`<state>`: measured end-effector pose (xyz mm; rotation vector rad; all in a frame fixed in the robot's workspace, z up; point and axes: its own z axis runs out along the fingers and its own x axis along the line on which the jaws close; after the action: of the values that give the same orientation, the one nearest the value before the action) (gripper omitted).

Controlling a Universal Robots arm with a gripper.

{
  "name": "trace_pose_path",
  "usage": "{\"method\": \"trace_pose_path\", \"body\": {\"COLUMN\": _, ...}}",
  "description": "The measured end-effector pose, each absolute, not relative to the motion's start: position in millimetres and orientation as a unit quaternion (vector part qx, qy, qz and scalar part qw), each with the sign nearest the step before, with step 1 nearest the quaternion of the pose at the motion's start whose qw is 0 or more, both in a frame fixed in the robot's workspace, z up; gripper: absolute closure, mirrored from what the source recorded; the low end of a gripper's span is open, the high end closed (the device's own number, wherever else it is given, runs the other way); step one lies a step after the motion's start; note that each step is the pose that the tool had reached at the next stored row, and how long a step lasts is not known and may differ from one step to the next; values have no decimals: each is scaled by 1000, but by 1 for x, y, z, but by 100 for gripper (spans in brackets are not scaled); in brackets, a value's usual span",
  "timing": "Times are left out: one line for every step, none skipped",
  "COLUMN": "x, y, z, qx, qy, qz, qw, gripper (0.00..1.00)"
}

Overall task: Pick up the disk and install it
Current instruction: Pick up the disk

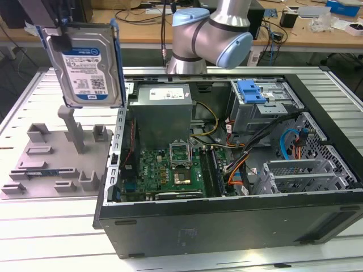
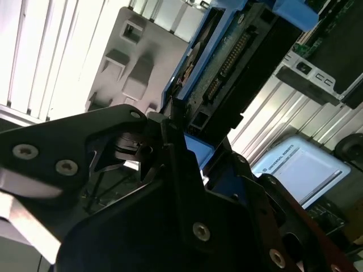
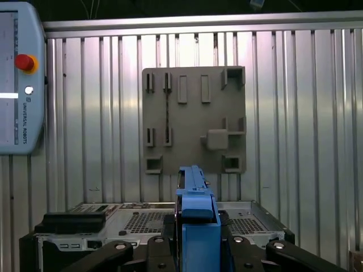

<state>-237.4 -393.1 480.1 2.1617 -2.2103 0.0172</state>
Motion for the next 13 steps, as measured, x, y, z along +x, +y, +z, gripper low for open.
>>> {"method": "trace_pose_path", "body": {"x": -234, "y": -394, "z": 480, "qx": 699, "qy": -715, "qz": 5, "qw": 25, "gripper": 64}}
{"method": "trace_pose_path", "body": {"x": -231, "y": -396, "z": 480, "qx": 699, "qy": -715, "qz": 5, "qw": 25, "gripper": 64}}
{"method": "trace_pose_path", "body": {"x": -228, "y": -397, "z": 480, "qx": 699, "qy": -715, "qz": 5, "qw": 26, "gripper": 64}}
{"method": "trace_pose_path", "body": {"x": -225, "y": -398, "z": 480, "qx": 699, "qy": -715, "qz": 5, "qw": 26, "gripper": 64}}
{"method": "trace_pose_path", "body": {"x": -219, "y": -400, "z": 480, "qx": 699, "qy": -715, "qz": 5, "qw": 26, "gripper": 64}}
{"method": "trace_pose_path", "body": {"x": -214, "y": -402, "z": 480, "qx": 699, "qy": -715, "qz": 4, "qw": 26, "gripper": 64}}
{"method": "trace_pose_path", "body": {"x": -209, "y": -404, "z": 480, "qx": 699, "qy": -715, "qz": 4, "qw": 26, "gripper": 64}}
{"method": "trace_pose_path", "body": {"x": -206, "y": -405, "z": 480, "qx": 699, "qy": -715, "qz": 4, "qw": 27, "gripper": 64}}
{"method": "trace_pose_path", "body": {"x": -203, "y": -406, "z": 480, "qx": 699, "qy": -715, "qz": 4, "qw": 27, "gripper": 64}}
{"method": "trace_pose_path", "body": {"x": -199, "y": -408, "z": 480, "qx": 699, "qy": -715, "qz": 3, "qw": 27, "gripper": 64}}
{"method": "trace_pose_path", "body": {"x": -196, "y": -409, "z": 480, "qx": 699, "qy": -715, "qz": 3, "qw": 27, "gripper": 64}}
{"method": "trace_pose_path", "body": {"x": -191, "y": -411, "z": 480, "qx": 699, "qy": -715, "qz": 3, "qw": 28, "gripper": 64}}
{"method": "trace_pose_path", "body": {"x": -189, "y": -412, "z": 480, "qx": 699, "qy": -715, "qz": 3, "qw": 28, "gripper": 64}}
